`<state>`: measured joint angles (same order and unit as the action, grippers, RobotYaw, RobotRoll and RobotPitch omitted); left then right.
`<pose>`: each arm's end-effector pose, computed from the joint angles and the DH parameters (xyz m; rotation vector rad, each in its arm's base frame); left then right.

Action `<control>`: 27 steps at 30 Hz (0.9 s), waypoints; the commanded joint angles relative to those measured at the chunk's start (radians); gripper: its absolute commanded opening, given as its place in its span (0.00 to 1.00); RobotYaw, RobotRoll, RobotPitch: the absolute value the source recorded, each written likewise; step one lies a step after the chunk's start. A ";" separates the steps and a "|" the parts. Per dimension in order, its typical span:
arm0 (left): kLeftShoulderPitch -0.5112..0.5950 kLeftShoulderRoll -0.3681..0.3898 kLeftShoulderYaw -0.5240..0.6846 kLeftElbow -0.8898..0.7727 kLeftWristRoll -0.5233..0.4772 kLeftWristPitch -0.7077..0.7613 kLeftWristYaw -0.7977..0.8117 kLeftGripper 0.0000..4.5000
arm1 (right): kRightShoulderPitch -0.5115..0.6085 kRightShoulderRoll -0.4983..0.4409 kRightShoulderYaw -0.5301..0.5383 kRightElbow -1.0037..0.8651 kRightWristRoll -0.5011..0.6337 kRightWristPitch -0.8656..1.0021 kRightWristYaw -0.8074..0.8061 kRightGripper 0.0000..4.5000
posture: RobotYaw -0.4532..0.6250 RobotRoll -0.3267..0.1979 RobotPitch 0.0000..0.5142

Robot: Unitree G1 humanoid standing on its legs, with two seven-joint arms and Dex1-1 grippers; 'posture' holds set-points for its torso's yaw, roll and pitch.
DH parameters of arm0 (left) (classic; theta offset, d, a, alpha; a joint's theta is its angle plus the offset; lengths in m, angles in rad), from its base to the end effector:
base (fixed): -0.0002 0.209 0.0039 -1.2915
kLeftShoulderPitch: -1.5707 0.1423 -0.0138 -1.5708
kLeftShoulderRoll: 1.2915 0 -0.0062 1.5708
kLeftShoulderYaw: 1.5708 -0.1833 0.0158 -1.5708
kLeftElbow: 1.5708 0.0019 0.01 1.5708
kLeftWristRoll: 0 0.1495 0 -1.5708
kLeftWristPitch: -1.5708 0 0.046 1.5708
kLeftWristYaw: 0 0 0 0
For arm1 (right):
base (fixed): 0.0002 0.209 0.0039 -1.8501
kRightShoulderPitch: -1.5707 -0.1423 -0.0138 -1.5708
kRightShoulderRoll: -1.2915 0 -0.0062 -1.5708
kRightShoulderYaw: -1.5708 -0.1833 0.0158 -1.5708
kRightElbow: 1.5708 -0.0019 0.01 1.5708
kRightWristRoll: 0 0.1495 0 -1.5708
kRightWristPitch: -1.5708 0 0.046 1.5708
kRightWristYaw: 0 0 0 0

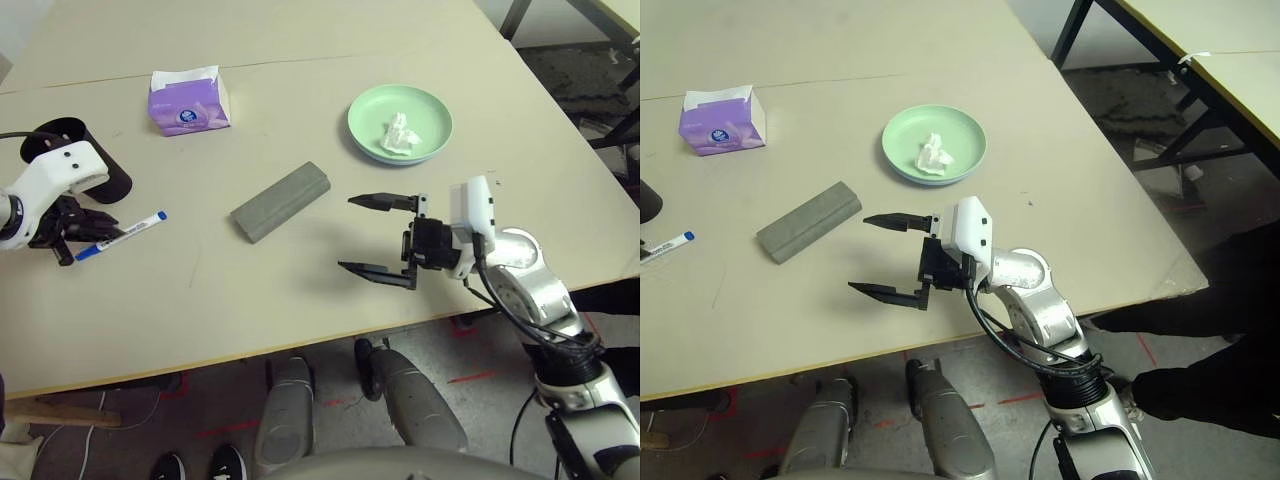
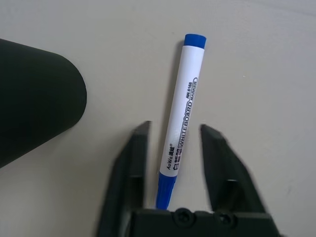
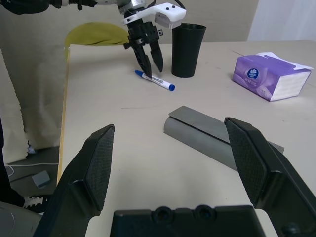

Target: Organize and tidy the items on the table.

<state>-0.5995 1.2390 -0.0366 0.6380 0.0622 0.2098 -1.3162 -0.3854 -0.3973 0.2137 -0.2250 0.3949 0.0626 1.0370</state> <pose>0.2448 0.4050 0.2542 0.7348 0.7895 -0.5241 0.2570 -0.1403 0.1661 -0.2655 -0.3854 1.4089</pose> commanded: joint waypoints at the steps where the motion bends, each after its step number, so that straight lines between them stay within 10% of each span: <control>1: -0.005 0.010 -0.014 -0.008 0.013 0.005 -0.014 0.75 | 0.018 -0.006 0.006 -0.013 -0.007 -0.008 0.001 1.00 | 0.31 0.62 0.50; 5: -0.008 0.006 -0.017 -0.009 0.017 0.007 -0.017 1.00 | 0.016 -0.005 0.005 -0.013 -0.007 -0.007 0.000 1.00 | 0.31 0.62 0.50; 27: -0.007 -0.067 -0.063 0.052 0.061 -0.005 0.024 1.00 | 0.015 -0.008 0.003 -0.025 -0.005 -0.001 -0.003 1.00 | 0.30 0.62 0.48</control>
<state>-0.6137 1.1888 -0.0828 0.6608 0.1102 0.2116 -1.3057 -0.3816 -0.3980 0.2137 -0.2289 0.3936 0.0624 1.0348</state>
